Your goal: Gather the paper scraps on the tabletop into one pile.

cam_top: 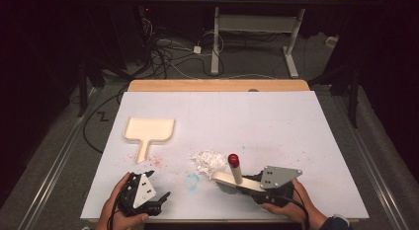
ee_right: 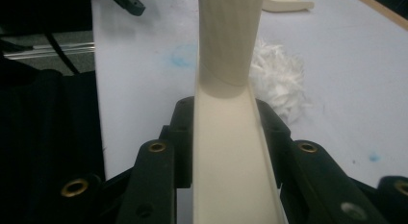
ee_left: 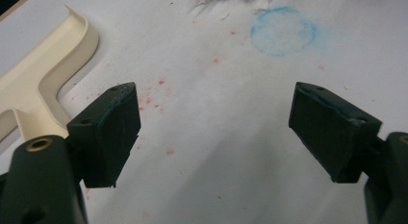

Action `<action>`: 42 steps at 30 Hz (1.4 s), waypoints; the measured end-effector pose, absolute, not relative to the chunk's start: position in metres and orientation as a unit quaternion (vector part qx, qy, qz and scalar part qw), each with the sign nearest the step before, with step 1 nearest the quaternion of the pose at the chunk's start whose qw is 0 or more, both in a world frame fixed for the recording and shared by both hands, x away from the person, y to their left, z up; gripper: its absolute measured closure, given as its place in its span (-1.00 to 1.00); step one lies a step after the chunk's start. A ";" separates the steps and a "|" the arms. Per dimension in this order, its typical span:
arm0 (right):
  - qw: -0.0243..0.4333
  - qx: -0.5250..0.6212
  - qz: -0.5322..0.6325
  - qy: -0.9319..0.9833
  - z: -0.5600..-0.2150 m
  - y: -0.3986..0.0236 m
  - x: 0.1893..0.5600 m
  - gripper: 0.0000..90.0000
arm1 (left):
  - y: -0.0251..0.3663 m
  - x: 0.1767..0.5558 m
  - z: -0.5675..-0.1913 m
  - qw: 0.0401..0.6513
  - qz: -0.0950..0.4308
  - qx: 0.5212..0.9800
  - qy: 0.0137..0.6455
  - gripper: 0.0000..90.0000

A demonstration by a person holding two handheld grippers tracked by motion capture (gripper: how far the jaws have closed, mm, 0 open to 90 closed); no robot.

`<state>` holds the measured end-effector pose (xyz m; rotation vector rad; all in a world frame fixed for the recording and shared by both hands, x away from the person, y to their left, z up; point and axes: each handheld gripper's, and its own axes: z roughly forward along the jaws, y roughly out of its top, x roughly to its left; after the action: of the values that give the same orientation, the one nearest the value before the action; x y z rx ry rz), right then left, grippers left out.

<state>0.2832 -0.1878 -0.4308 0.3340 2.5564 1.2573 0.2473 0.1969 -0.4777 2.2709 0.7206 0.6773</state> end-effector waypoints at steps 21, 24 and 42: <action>0.167 0.134 0.469 0.857 -0.402 -0.208 0.283 0.51 | 0.197 0.248 -0.478 0.324 0.260 0.867 0.276 -0.61; 0.159 0.142 0.456 0.864 -0.405 -0.218 0.279 0.51 | 0.196 0.248 -0.478 0.323 0.261 0.867 0.275 -0.61; 0.162 0.126 0.436 0.876 -0.426 -0.176 0.296 0.51 | 0.193 0.250 -0.480 0.321 0.253 0.872 0.270 -0.61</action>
<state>0.2964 -0.1758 -0.4263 0.3598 2.5002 1.2451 0.2501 0.1930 -0.4797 2.2890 0.7092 0.6655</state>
